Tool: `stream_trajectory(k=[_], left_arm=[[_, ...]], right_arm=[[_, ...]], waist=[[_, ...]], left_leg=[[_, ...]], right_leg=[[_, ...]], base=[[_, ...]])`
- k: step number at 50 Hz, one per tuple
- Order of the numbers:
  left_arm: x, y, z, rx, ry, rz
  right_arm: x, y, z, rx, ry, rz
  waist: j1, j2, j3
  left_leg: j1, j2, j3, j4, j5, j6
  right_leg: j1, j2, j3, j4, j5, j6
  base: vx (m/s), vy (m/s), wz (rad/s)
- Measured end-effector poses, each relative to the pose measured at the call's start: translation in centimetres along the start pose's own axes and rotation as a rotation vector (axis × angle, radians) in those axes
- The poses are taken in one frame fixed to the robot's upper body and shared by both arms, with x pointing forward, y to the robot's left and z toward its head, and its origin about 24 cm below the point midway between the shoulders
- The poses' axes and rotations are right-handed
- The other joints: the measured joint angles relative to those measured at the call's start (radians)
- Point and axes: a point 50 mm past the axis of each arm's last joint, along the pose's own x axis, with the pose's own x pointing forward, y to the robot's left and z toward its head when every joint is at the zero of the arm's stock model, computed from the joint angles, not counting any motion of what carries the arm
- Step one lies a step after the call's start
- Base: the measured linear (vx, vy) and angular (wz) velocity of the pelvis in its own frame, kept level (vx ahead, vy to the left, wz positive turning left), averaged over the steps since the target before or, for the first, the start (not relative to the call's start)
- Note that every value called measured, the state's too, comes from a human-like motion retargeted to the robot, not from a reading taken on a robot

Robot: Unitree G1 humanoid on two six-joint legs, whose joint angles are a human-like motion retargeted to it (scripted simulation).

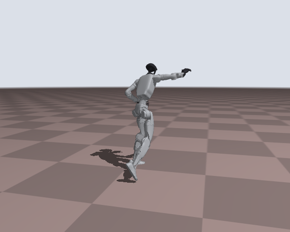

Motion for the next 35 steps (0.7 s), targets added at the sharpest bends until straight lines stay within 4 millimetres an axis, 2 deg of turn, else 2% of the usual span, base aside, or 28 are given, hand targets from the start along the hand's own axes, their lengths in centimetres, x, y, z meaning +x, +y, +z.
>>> stream_trajectory(k=[1,3,5,7,8,9,10,11,12,13,15,17,18,20,22,23,25,28,30,31,33,35], left_arm=[[-0.4,0.8,0.1,0.067,0.013,0.022],[-0.8,1.9,0.2,0.173,0.042,0.026],[-0.6,1.9,0.2,0.154,0.044,0.017],[1.3,1.2,0.9,0.168,-0.028,-0.012],[2.6,0.2,1.2,0.200,-0.070,-0.055],[3.4,-0.4,1.8,0.238,-0.107,-0.093],[4.1,-0.9,2.4,0.280,-0.141,-0.128],[4.9,-1.5,2.9,0.279,-0.163,-0.154],[5.6,-2.1,3.4,0.275,-0.182,-0.173],[5.8,-2.4,3.7,0.260,-0.195,-0.183],[5.8,-2.7,4.0,0.195,-0.218,-0.165],[4.9,-2.3,3.7,0.089,-0.206,-0.115],[4.4,-2.2,3.3,0.048,-0.186,-0.099],[3.6,-1.8,2.9,-0.001,-0.175,-0.047],[3.0,-1.4,2.8,-0.043,-0.166,-0.015],[2.5,-1.3,2.7,-0.075,-0.160,-0.002],[1.7,-1.7,2.2,-0.162,-0.132,0.003],[0.8,-2.1,1.7,-0.231,-0.115,0.031],[0.5,-2.5,1.7,-0.254,-0.114,0.043],[0.6,-2.8,1.7,-0.257,-0.116,0.036],[0.9,-3.9,1.9,-0.253,-0.126,-0.001],[1.3,-5.0,2.1,-0.305,-0.136,-0.017]], right_arm=[[-2.2,1.0,-0.2,-0.056,-0.035,0.061],[-5.8,0.8,-1.3,-0.114,-0.030,0.187],[-6.5,0.2,-3.4,-0.149,0.063,0.237],[-4.5,-1.9,-6.8,-0.418,0.185,0.098],[-3.3,-3.6,-8.8,-0.624,0.264,0.028],[-2.6,-4.0,-10.6,-0.702,0.393,0.017],[-1.4,-3.8,-11.3,-0.720,0.515,0.030],[-0.6,-3.8,-11.6,-0.498,0.662,-0.017],[0.4,-3.9,-11.0,-0.254,0.742,-0.093],[1.7,-3.7,-9.7,0.028,0.741,-0.194],[4.7,-1.8,-5.0,0.358,0.536,-0.298],[5.3,1.9,1.0,0.261,0.212,-0.245],[4.6,3.4,4.1,0.181,0.033,-0.204],[1.6,5.9,9.8,0.108,-0.289,-0.160],[-2.8,7.4,13.3,0.165,-0.499,-0.111],[-5.4,8.1,14.5,0.265,-0.561,-0.069],[-10.0,8.2,15.5,0.471,-0.613,0.020],[-15.2,9.8,16.2,0.699,-0.569,0.194],[-18.2,11.0,16.2,0.876,-0.447,0.279],[-19.5,11.6,16.2,0.940,-0.383,0.319],[-21.9,12.4,15.8,1.034,-0.254,0.400],[-24.1,13.5,15.3,1.101,-0.079,0.441]], waist=[[-0.011,-0.010,-0.001],[-0.015,-0.013,0.003],[0.005,0.017,0.019],[0.068,0.046,0.063],[0.117,0.060,0.073],[0.147,0.059,0.073],[0.168,0.051,0.067],[0.188,0.058,0.068],[0.203,0.070,0.068],[0.212,0.093,0.068],[0.196,0.124,0.064],[0.143,0.132,0.059],[0.122,0.133,0.064],[0.073,0.122,0.114],[0.054,0.148,0.126],[0.043,0.164,0.131],[0.042,0.213,0.134],[-0.003,0.290,0.158],[-0.039,0.344,0.162],[-0.055,0.370,0.162],[-0.086,0.417,0.162],[-0.114,0.461,0.162]], left_leg=[[-0.004,-0.002,-0.016,0.006,0.003,0.002],[-0.015,0.005,-0.038,0.026,0.003,-0.012],[-0.020,0.040,-0.044,0.058,-0.012,-0.024],[-0.027,0.085,-0.011,0.130,-0.047,-0.017],[-0.036,0.115,0.013,0.164,-0.060,-0.019],[-0.041,0.140,0.039,0.180,-0.065,-0.021],[-0.045,0.163,0.066,0.187,-0.066,-0.023],[-0.052,0.177,0.090,0.187,-0.065,-0.018],[-0.059,0.193,0.112,0.188,-0.065,-0.016],[-0.068,0.209,0.130,0.189,-0.066,-0.019],[-0.086,0.223,0.163,0.177,-0.063,-0.028],[-0.099,0.189,0.198,0.158,-0.052,-0.024],[-0.098,0.158,0.224,0.149,-0.046,-0.016],[-0.075,0.092,0.282,0.128,-0.030,0.008],[-0.091,0.098,0.312,0.133,-0.023,0.007],[-0.098,0.105,0.327,0.133,-0.021,0.004],[-0.109,0.117,0.358,0.128,-0.019,-0.009],[-0.146,0.139,0.396,0.142,-0.011,-0.039],[-0.195,0.154,0.420,0.159,-0.004,-0.059],[-0.233,0.164,0.431,0.176,-0.004,-0.064],[-0.300,0.160,0.461,0.184,0.008,-0.062],[-0.360,0.161,0.497,0.183,0.013,-0.056]], right_leg=[[0.012,0.015,0.009,-0.012,0.007,0.000],[0.032,0.053,0.032,-0.032,0.019,0.000],[0.044,0.106,0.064,-0.047,0.034,0.000],[0.032,0.145,0.103,-0.017,0.033,0.000],[0.014,0.163,0.112,0.002,0.031,0.000],[-0.009,0.169,0.116,0.021,0.024,0.000],[-0.034,0.170,0.117,0.038,0.014,0.000],[-0.063,0.160,0.106,0.054,-0.001,0.000],[-0.088,0.150,0.090,0.064,-0.015,0.000],[-0.105,0.140,0.065,0.065,-0.030,0.000],[-0.132,0.102,0.002,0.051,-0.065,0.000],[-0.142,0.029,-0.053,0.028,-0.113,0.000],[-0.142,-0.021,-0.072,0.019,-0.143,0.000],[-0.136,-0.132,-0.116,0.024,-0.210,-0.025],[-0.149,-0.163,-0.183,0.011,-0.252,-0.077],[-0.157,-0.172,-0.207,0.002,-0.267,-0.097],[-0.176,-0.184,-0.234,-0.025,-0.286,-0.095],[-0.230,-0.178,-0.216,-0.057,-0.367,-0.077],[-0.290,-0.190,-0.252,-0.085,-0.418,-0.080],[-0.335,-0.205,-0.299,-0.089,-0.434,-0.102],[-0.419,-0.238,-0.370,-0.116,-0.427,-0.116],[-0.511,-0.279,-0.455,-0.096,-0.445,-0.159]], base=[[0.14,-0.09,0.85],[0.08,-0.08,0.55],[-0.02,-0.07,-0.20],[-0.13,-0.08,-1.14],[-0.16,-0.14,-1.59],[-0.17,-0.16,-1.75],[-0.19,-0.14,-1.72],[-0.21,-0.11,-1.64],[-0.23,-0.05,-1.47],[-0.22,0.00,-1.27],[-0.21,0.09,-0.89],[-0.17,0.21,-0.40],[-0.15,0.24,-0.25],[-0.15,0.16,-0.33],[-0.16,0.03,-0.73],[-0.17,0.01,-0.88],[-0.18,0.01,-0.91],[-0.23,-0.01,-0.88],[-0.27,-0.05,-0.86],[-0.29,-0.08,-0.85],[-0.30,-0.07,-0.68],[-0.30,-0.08,-0.76]])
